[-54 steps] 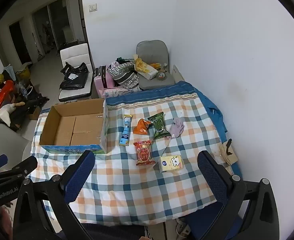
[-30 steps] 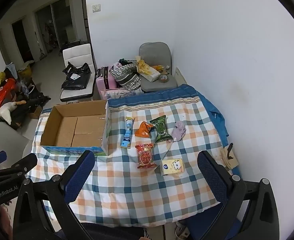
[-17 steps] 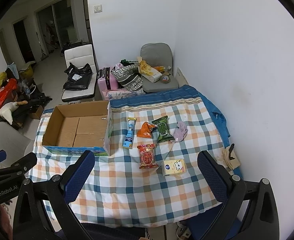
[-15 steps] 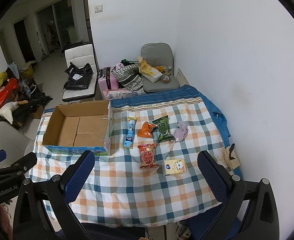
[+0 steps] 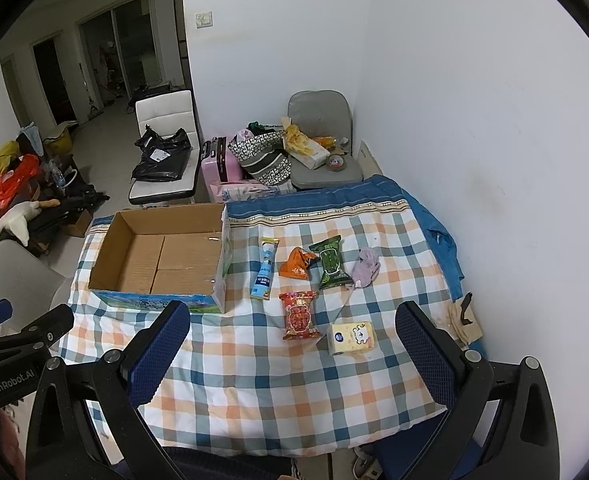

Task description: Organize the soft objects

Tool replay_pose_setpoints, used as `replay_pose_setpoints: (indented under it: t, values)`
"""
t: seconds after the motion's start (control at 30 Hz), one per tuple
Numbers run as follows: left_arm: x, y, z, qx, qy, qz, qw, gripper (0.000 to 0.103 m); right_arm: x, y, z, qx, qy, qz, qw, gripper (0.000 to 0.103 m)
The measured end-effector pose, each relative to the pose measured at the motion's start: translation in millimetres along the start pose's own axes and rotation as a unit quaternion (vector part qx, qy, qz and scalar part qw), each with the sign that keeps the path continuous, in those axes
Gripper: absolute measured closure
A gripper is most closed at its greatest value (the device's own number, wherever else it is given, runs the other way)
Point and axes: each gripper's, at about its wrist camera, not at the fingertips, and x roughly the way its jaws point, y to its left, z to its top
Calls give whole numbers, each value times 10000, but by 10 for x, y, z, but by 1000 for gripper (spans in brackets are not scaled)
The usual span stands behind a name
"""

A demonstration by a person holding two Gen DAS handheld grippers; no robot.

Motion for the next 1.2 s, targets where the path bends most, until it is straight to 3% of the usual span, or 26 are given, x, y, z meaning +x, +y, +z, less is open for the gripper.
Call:
replay_pose_setpoints:
  t: [1.2]
  values:
    - [-13,-11,-30,-3,-36,2,10000,0,-31,3,-20,-6,-39,7,10000,0]
